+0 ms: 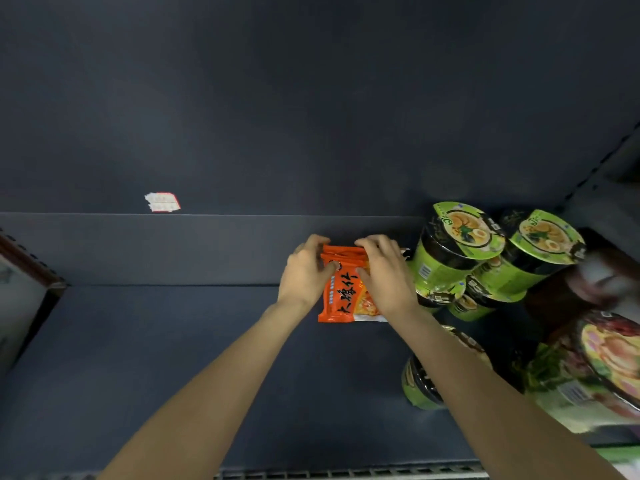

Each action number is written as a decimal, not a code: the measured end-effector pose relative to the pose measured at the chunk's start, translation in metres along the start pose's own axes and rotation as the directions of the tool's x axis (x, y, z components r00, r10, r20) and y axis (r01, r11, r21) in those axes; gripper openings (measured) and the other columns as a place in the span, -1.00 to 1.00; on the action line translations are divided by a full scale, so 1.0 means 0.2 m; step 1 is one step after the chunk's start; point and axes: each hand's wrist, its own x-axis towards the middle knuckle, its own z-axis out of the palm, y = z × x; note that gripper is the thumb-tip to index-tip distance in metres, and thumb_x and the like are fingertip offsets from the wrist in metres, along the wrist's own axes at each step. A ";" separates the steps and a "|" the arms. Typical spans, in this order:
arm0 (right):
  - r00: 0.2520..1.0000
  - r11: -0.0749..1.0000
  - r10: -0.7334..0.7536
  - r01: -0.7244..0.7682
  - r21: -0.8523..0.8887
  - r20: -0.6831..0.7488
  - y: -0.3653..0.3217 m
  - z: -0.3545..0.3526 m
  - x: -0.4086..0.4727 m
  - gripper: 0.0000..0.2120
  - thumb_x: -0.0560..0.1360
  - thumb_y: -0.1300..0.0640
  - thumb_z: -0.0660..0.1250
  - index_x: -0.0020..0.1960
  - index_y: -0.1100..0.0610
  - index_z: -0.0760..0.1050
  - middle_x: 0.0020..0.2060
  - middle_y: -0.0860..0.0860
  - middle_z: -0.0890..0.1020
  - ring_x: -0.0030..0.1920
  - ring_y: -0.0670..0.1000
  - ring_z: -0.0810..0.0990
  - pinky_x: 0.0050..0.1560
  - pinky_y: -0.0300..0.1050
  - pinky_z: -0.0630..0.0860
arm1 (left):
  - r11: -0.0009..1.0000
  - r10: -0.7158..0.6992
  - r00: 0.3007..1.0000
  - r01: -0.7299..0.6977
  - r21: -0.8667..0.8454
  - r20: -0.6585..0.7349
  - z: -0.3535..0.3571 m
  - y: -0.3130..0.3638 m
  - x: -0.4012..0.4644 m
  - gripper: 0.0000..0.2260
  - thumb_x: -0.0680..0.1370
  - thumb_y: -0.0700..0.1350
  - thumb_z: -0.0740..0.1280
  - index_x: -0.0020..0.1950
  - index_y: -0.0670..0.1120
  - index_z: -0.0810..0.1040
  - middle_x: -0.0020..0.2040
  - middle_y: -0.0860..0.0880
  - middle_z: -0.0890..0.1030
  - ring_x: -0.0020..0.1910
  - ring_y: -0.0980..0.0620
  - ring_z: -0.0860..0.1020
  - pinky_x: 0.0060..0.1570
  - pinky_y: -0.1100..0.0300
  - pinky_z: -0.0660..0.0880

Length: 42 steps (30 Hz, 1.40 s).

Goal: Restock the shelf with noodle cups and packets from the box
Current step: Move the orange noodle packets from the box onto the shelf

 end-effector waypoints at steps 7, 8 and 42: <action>0.994 0.976 -0.008 0.031 0.215 -0.110 -0.11 -0.05 -0.17 -0.69 0.48 0.22 0.34 0.21 0.11 0.48 0.14 0.03 0.48 0.21 0.06 0.43 0.21 -0.05 0.42 | 0.947 0.175 0.978 -0.135 0.291 -0.114 -0.15 0.07 -0.20 -0.73 0.56 -0.09 0.27 0.25 -0.03 0.45 0.17 -0.01 0.53 0.16 0.01 0.50 0.05 0.02 0.49; 0.995 0.963 -0.007 0.035 0.266 -0.104 -0.15 -0.05 -0.19 -0.71 0.49 0.22 0.32 0.20 0.10 0.48 0.13 0.02 0.48 0.20 0.04 0.43 0.19 -0.10 0.40 | 0.941 0.185 0.975 -0.141 0.309 -0.120 -0.18 0.07 -0.23 -0.74 0.56 -0.11 0.26 0.25 -0.04 0.45 0.15 -0.01 0.53 0.15 0.00 0.51 0.04 0.02 0.49; 0.928 0.843 -0.318 0.184 0.506 0.192 -2.71 0.81 -0.39 -0.75 0.53 0.18 0.29 0.20 0.09 0.50 0.00 0.00 0.51 0.02 -0.03 0.53 0.01 -0.17 0.46 | 0.934 -0.118 0.954 0.200 0.295 -0.275 -2.46 -1.46 -1.14 -0.79 0.56 -0.18 0.25 0.17 -0.14 0.51 0.07 -0.09 0.59 0.04 -0.05 0.55 -0.03 0.19 0.42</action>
